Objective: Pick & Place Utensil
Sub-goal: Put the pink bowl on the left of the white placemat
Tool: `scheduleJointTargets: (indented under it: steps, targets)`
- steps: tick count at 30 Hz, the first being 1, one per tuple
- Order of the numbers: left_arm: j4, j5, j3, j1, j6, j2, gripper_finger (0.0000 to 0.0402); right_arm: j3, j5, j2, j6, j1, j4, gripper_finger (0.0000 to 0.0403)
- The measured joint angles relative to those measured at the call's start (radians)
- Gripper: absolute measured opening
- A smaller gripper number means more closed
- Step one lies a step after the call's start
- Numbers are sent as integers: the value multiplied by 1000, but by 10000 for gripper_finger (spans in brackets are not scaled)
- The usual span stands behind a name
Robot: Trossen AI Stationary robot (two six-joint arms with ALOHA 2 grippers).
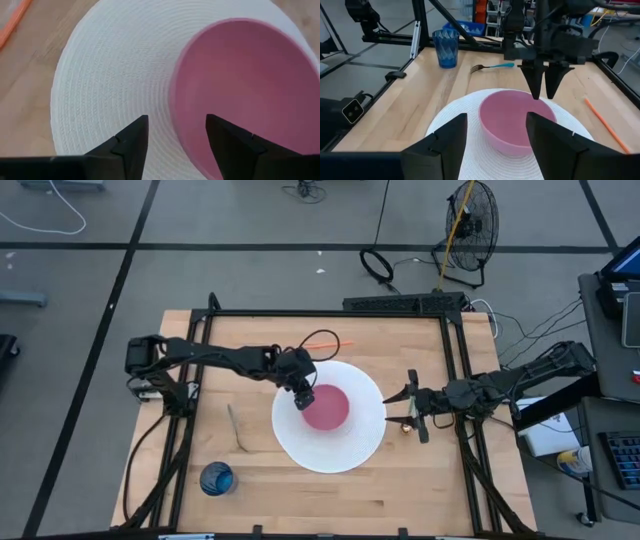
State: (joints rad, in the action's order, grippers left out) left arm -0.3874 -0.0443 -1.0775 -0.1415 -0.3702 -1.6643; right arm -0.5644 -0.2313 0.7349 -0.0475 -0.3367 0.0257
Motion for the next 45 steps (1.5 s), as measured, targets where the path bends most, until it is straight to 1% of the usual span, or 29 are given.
scheduleJointTargets:
  steps: [6,11,14,20,22,27,31,35,39,43,45]
  targets:
    - [-18,-35,0,1,-2,-33,174,0,0,0,-18,0,0,201]
    - [-35,-34,0,0,-1,-35,145,0,-1,0,-23,0,0,197]
    - [-49,-41,0,1,7,-35,113,0,-1,0,-23,0,0,198]
    - [-54,-62,0,1,32,-35,27,0,-2,0,-24,0,0,199]
    - [-56,-63,0,1,44,-35,11,0,-2,0,-24,0,0,199]
    - [-54,-56,0,1,67,-35,20,0,-2,0,-24,0,1,199]
    - [-54,-45,0,1,82,-35,8,0,-2,0,-24,0,1,199]
    - [-54,-45,0,1,96,-33,8,0,-2,0,-24,0,1,199]
    - [-65,-47,-1,0,102,-5,7,0,-3,0,-24,0,1,199]
    - [-149,-39,-31,0,106,37,6,0,-3,0,-23,0,2,199]
    - [-232,-31,-57,0,103,51,6,0,-3,0,-23,0,3,199]
